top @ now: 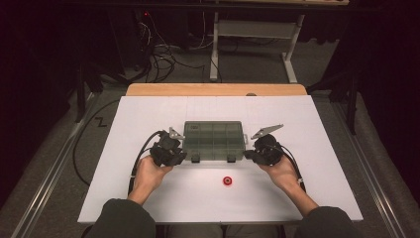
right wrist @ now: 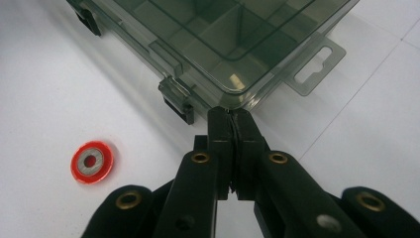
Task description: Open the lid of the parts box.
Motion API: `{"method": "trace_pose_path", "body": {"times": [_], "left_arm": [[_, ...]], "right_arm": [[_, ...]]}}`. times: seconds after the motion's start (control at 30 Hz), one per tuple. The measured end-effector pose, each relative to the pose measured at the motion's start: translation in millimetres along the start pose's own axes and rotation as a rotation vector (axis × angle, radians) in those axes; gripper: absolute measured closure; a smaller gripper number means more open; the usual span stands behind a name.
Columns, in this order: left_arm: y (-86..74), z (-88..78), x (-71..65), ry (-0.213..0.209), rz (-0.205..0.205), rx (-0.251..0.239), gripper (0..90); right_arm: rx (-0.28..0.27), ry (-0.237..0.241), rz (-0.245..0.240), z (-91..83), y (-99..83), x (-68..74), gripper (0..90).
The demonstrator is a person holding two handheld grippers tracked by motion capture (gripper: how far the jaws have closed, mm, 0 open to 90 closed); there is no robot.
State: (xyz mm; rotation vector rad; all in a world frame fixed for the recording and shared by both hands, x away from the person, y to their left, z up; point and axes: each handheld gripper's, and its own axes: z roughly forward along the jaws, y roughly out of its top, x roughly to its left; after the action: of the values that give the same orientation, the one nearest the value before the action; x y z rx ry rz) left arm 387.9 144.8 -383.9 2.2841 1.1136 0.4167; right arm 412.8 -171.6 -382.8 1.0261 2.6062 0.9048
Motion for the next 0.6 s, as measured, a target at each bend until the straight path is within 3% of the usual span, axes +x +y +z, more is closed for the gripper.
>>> {"method": "trace_pose_path", "body": {"times": [0.3,0.6], "left_arm": [[3.9,1.7,0.3,0.039,-0.015,-0.007,58.9],[9.3,-0.5,-2.5,0.075,0.008,-0.031,47.8]], "right_arm": [[-0.017,0.003,0.002,-2.8,1.5,-1.7,90.0],[-0.028,0.004,0.005,-5.4,2.4,-2.1,90.0]]}}
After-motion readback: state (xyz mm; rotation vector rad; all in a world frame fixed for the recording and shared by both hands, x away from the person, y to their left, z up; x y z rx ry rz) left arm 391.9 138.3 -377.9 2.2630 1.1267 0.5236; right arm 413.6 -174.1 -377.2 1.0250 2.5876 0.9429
